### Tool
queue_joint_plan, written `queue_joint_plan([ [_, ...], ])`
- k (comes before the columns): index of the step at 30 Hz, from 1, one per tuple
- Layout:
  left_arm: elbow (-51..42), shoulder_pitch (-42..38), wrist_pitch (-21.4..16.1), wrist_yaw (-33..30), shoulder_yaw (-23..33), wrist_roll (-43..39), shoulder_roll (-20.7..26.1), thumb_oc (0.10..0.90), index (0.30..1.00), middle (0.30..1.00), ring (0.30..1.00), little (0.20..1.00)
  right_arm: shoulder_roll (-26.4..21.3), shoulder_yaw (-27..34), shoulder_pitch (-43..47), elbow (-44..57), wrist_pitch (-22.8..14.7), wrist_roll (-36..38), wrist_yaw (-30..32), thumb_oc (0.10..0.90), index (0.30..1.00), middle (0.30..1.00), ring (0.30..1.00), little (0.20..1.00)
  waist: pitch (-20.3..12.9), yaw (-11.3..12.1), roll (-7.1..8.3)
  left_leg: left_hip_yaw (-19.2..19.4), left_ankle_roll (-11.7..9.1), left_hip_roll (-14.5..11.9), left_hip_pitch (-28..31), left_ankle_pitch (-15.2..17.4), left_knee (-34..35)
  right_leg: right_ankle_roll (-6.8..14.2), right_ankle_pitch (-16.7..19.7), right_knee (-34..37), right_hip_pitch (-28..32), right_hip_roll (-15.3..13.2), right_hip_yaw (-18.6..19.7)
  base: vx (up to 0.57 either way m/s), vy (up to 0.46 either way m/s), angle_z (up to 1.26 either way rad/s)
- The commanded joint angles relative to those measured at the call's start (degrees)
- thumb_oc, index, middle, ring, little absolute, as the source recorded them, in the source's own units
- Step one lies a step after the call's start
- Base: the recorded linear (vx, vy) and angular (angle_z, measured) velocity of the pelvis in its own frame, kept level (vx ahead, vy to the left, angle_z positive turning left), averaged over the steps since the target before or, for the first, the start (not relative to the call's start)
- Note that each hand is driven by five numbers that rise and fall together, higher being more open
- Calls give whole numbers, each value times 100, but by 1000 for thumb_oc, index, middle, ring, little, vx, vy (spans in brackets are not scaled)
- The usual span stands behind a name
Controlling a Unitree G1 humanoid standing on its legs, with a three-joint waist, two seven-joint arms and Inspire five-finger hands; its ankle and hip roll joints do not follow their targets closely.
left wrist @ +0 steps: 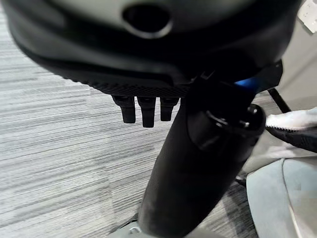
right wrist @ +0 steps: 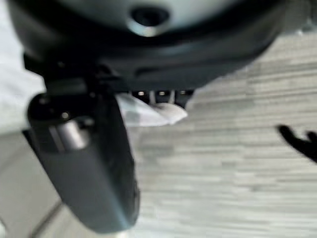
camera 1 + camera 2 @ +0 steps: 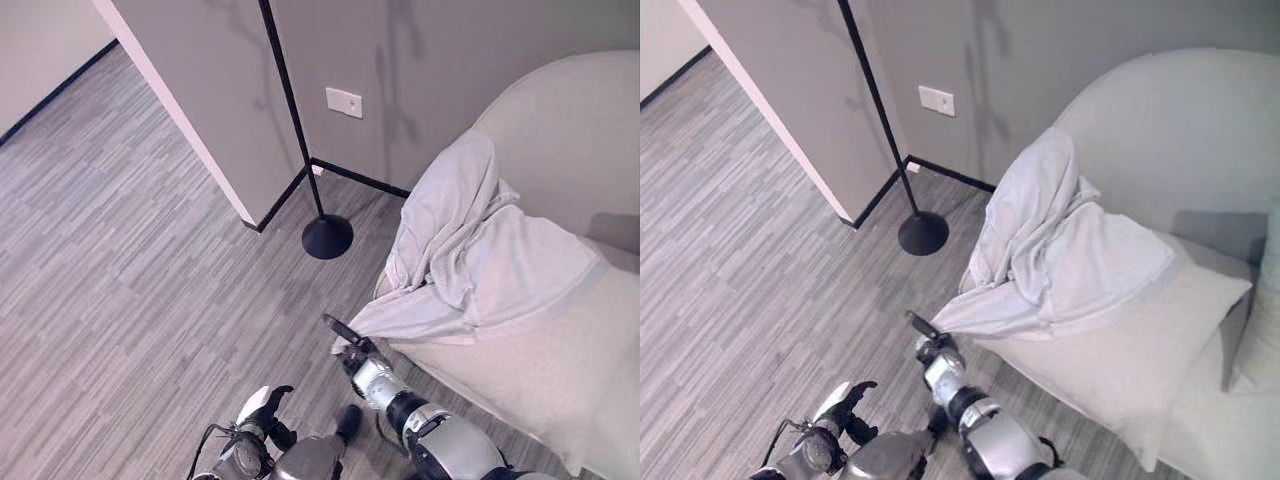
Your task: Hang the clothes on the sofa on the clothes rack.
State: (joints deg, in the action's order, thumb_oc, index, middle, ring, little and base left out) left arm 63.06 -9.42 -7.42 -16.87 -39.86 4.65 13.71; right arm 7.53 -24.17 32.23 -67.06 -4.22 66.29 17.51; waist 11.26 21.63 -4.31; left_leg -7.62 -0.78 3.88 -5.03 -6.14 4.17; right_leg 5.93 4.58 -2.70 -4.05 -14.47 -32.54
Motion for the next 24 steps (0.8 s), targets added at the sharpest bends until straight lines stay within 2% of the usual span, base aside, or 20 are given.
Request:
queue_joint_plan([
  [1,509,-128,-74,-236,-209,130,-149,800,900,900,900,900,614,515,206,-191,-115,-66,-91,604,606,606,606,606,-146,191,167,149,-100,30,-92,535,83,556,-815,-760,669,-631,-86,42,6,5],
  [2,513,-125,-77,-238,-209,131,-150,800,900,900,900,900,616,516,206,-196,-115,-67,-95,580,571,571,571,571,-147,189,168,148,-99,32,-89,536,83,558,-816,-761,672,-632,-88,34,0,4],
  [3,570,-89,-65,-265,-190,144,-163,800,900,900,900,900,558,568,206,-355,-91,-124,-51,400,300,300,300,300,-171,180,212,128,-83,43,-64,550,83,559,-839,-796,666,-640,-89,0,0,0],
  [7,598,-38,-85,-388,-100,142,-143,800,900,900,900,900,301,804,360,-724,-31,-399,47,400,300,300,300,300,-166,154,265,139,-68,54,-43,554,83,571,-842,-855,633,-662,-51,0,0,0],
  [9,572,-5,-109,-527,-26,123,-118,800,900,900,900,900,-38,1112,474,-895,-96,-500,203,400,300,300,300,300,-148,109,276,143,-66,57,-53,549,83,579,-827,-846,621,-662,-37,0,0,0],
  [15,565,34,-136,-632,81,145,-71,800,900,900,900,900,-610,1564,516,-817,-265,-388,255,400,300,300,300,300,-119,-39,293,169,-62,72,-67,557,83,590,-798,-804,615,-659,3,0,0,0],
  [17,632,79,-122,-651,280,78,-46,800,900,900,900,900,-844,1556,346,-301,-423,-431,219,400,300,300,300,300,-113,-204,348,240,-51,60,-31,589,83,595,-762,-830,586,-676,63,-37,24,-5],
  [19,612,154,-122,-671,512,-19,-29,800,900,900,900,900,-1015,1429,3,468,-587,-626,247,400,300,300,300,300,-117,-362,357,342,-7,59,-52,487,83,540,-592,-790,548,-687,54,-68,50,-11],
  [20,418,284,-132,-678,753,-118,17,800,900,900,900,900,-1268,1318,-331,1480,-761,-912,290,400,300,300,300,300,-136,-509,391,409,5,54,-14,509,83,544,-558,-773,549,-677,100,13,5,-18],
  [21,417,287,-131,-678,754,-117,17,800,900,900,900,900,-1267,1316,-336,1484,-761,-914,293,400,300,300,300,300,-139,-510,391,409,5,54,-14,509,83,544,-558,-772,549,-677,100,17,10,-18],
  [22,127,410,-172,-655,955,-184,87,800,900,900,900,900,-1598,1278,-592,2462,-912,-1206,301,400,300,300,300,300,-162,-639,421,479,13,41,39,544,83,549,-531,-739,570,-676,160,22,4,-14],
  [24,-136,488,-228,-632,1134,-295,148,800,900,900,900,900,-1981,1264,-752,3405,-1010,-1474,259,400,300,300,300,300,-225,-739,461,541,22,40,103,576,83,557,-488,-659,642,-655,205,35,-1,-17],
])
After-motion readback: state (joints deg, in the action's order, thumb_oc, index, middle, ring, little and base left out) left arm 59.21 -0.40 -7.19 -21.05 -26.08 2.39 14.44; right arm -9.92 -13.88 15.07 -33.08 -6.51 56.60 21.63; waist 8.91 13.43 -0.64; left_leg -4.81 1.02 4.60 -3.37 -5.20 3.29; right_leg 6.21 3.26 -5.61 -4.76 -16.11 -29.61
